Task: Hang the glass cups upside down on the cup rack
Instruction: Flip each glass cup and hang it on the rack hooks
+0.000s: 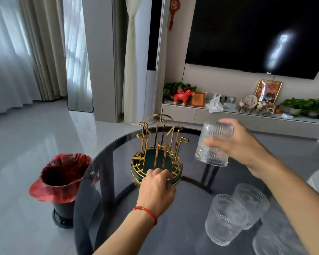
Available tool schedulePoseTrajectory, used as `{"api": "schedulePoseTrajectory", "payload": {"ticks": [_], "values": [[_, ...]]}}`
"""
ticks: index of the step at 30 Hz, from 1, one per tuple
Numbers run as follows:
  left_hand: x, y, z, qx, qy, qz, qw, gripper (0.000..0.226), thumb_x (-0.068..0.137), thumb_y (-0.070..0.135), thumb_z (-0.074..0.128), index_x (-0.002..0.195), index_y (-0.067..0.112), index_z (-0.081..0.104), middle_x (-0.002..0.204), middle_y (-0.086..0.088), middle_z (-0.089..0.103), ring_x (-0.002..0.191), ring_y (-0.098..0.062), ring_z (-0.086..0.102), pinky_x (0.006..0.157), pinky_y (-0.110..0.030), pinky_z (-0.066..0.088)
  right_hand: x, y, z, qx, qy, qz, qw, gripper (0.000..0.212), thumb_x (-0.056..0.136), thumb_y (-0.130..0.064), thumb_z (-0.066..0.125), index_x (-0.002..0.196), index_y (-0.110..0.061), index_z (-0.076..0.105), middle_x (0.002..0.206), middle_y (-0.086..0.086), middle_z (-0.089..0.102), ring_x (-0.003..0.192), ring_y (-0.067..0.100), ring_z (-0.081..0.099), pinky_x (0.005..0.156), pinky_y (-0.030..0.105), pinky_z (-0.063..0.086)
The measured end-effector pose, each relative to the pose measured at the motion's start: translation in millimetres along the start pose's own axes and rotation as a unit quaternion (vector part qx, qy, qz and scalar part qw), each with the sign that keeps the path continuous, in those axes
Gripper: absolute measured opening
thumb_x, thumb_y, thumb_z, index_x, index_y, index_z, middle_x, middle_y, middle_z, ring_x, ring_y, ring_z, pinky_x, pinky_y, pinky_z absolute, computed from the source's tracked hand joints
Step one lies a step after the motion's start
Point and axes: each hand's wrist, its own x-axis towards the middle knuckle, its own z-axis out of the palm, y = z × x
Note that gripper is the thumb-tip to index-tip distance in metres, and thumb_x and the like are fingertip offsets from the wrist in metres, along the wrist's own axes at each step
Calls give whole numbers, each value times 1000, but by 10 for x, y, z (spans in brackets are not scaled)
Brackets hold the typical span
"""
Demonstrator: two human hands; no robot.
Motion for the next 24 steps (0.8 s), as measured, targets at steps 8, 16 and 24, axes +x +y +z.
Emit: {"api": "schedulePoseTrajectory", "payload": {"ticks": [8,16,24], "values": [[105,9,15,83,-2,-13,996,28,96,26,54,120,24,68,121,4,66,116,-21,49,94,-38,47,1004,-246,250,196,106,-28,974,70,72,-27,93,125,-22,48,112,-4,67,102,12,70,83,35,63],[143,-107,3,99,-15,-36,994,30,93,23,54,121,21,66,119,1,64,113,-23,55,93,-39,51,1854,-327,698,179,94,-26,979,86,65,-26,97,137,-19,52,130,4,64,116,22,64,78,31,56],[161,-206,12,67,-14,-26,997,31,93,19,52,120,19,66,116,1,68,110,-21,53,88,-35,54,2116,-144,989,95,-80,-44,991,93,65,-14,97,147,-20,54,148,14,57,135,33,55,111,53,49]]}}
